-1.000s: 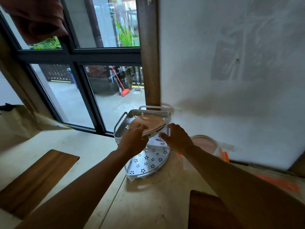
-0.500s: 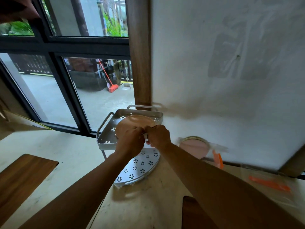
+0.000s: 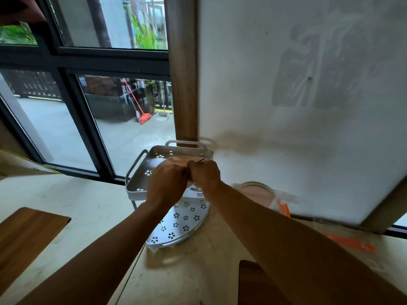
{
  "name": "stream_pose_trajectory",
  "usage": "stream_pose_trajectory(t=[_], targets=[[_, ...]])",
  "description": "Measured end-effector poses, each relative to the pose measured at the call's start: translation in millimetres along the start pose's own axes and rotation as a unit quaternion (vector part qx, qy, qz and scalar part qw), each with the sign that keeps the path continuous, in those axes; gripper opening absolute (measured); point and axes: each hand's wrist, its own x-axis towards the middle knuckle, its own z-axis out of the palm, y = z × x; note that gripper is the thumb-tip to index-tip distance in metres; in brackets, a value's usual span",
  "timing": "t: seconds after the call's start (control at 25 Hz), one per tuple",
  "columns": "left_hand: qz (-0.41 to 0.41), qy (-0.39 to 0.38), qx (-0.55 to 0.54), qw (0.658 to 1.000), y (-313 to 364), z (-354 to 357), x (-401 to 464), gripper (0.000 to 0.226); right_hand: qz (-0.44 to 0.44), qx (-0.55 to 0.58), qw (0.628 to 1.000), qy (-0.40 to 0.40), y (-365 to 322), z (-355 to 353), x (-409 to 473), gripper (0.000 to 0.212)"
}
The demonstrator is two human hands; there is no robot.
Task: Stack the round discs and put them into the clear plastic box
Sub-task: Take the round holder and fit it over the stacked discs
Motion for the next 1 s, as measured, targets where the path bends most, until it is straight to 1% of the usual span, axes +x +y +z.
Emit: stream_pose_trajectory(t=[0.08, 0.2, 0.36, 0.44, 0.48, 0.56, 0.64, 0.72, 0.8, 0.84, 0.92, 0.96, 1.0], targets=[[-0.023, 0.01, 0.02, 0.999, 6.0, -8.6, 0.2, 0.016, -0.012, 0.016, 1.0, 0.004, -11.4, -3.5, -6.3, 0.022], [-0.04, 0.014, 0.023, 0.999, 23.5, -26.6, 2.7, 0.022, -0.02, 0.049, 0.999, 0.01, -27.4, -12.2, -16.7, 0.022], [-0.064, 0.021, -0.029, 0.997, 56.9, -44.1, 3.6, 0.021, -0.052, -0.002, 0.996, 0.066, -41.9, -35.4, -36.7, 0.032], [-0.079, 0.028, -0.069, 0.994, 79.6, -43.7, 0.2, 0.017, -0.051, 0.002, 0.994, 0.098, -39.6, -51.1, -47.9, 0.031], [-0.076, 0.031, -0.087, 0.993, 93.4, -43.2, -2.1, 0.016, -0.045, 0.017, 0.992, 0.118, -37.9, -61.5, -54.1, 0.029], [-0.041, 0.032, -0.123, 0.991, 118.5, -41.8, -6.7, 0.015, -0.041, 0.059, 0.985, 0.154, -34.5, -85.3, -65.2, 0.023], [-0.014, 0.042, -0.177, 0.983, 138.0, -40.0, -9.7, 0.016, -0.066, 0.075, 0.978, 0.183, -31.1, -111.6, -75.6, 0.019], [-0.046, 0.053, -0.258, 0.963, 149.1, -37.6, -6.9, 0.019, -0.122, 0.017, 0.975, 0.182, -23.2, -138.4, -82.3, 0.021], [-0.092, 0.043, -0.309, 0.946, 155.7, -33.0, -4.7, 0.031, -0.183, -0.063, 0.97, 0.145, -13.3, -163.9, -88.9, 0.022], [-0.103, 0.029, -0.304, 0.947, 159.4, -30.0, -4.6, 0.033, -0.208, -0.096, 0.965, 0.125, -8.7, -176.6, -92.4, 0.02], [-0.097, -0.01, -0.242, 0.965, 166.3, -20.5, -5.3, 0.026, -0.25, -0.161, 0.95, 0.095, -1.1, -199.4, -100.5, 0.014], [-0.101, -0.032, -0.212, 0.972, 169.3, -15.1, -5.8, 0.026, -0.265, -0.185, 0.943, 0.082, 1.5, -208.8, -104.7, 0.013], [-0.12, -0.057, -0.196, 0.972, 172.0, -12.4, -6.7, 0.035, -0.272, -0.197, 0.939, 0.068, 3.9, -216.9, -107.9, 0.013]])
